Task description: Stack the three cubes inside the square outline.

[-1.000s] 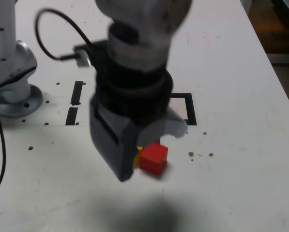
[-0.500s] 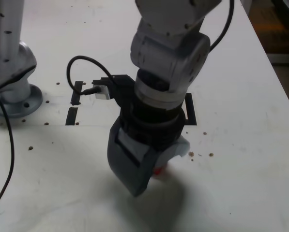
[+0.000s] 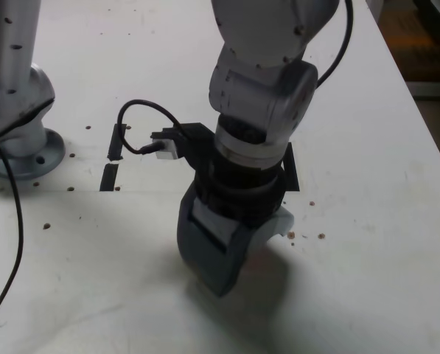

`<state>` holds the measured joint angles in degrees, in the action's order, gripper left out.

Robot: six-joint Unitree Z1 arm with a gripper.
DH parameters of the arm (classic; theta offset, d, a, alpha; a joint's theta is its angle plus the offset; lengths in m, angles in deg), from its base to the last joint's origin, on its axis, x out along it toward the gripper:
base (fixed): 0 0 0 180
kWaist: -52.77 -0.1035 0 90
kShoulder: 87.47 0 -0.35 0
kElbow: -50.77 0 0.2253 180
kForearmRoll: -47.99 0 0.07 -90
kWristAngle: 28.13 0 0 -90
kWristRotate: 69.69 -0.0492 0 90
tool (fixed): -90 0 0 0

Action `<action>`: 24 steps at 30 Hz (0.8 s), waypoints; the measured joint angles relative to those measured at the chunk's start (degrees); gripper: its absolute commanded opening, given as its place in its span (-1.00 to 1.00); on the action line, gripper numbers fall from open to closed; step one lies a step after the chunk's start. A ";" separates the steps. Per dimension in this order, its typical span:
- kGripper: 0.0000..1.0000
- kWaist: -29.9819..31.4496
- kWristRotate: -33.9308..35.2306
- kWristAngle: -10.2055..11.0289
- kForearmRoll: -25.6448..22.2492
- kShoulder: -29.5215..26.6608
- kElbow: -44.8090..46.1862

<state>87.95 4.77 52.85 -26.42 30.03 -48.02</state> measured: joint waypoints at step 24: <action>0.49 -4.02 -3.02 -0.48 4.55 -2.99 7.41</action>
<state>83.93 1.75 52.37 -21.87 27.03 -40.60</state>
